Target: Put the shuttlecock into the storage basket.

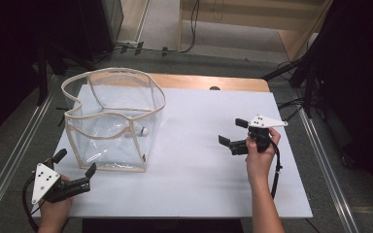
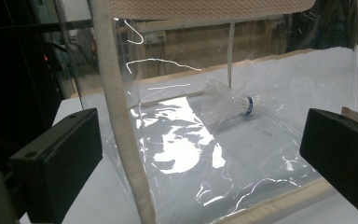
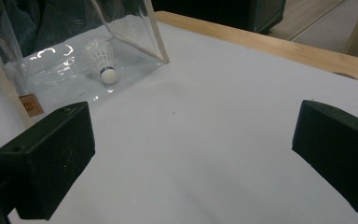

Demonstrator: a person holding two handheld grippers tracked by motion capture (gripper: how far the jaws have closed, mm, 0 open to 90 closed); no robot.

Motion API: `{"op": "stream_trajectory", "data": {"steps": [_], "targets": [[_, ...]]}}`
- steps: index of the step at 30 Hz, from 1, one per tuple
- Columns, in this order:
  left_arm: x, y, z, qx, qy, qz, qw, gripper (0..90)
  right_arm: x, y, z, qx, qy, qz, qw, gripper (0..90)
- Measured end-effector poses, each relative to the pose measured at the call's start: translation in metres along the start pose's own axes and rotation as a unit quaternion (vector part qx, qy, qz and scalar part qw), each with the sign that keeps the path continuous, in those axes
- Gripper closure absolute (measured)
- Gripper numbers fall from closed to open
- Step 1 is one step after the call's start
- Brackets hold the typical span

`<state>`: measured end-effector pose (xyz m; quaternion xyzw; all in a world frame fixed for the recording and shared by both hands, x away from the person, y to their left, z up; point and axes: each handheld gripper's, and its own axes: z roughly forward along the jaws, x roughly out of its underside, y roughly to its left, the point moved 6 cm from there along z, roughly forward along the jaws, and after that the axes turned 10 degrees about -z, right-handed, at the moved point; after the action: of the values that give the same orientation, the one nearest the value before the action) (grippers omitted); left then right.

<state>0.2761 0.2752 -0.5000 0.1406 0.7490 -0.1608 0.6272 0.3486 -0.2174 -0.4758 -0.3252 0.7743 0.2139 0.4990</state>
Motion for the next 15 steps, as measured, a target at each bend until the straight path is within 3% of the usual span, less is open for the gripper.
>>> {"op": "stream_trajectory", "data": {"steps": [15], "targets": [[0.000,0.000,0.000,0.000,0.000,0.001,1.0000,0.0,0.019,-0.006,-0.015,0.016,0.001,0.009,0.9998,0.0]]}}
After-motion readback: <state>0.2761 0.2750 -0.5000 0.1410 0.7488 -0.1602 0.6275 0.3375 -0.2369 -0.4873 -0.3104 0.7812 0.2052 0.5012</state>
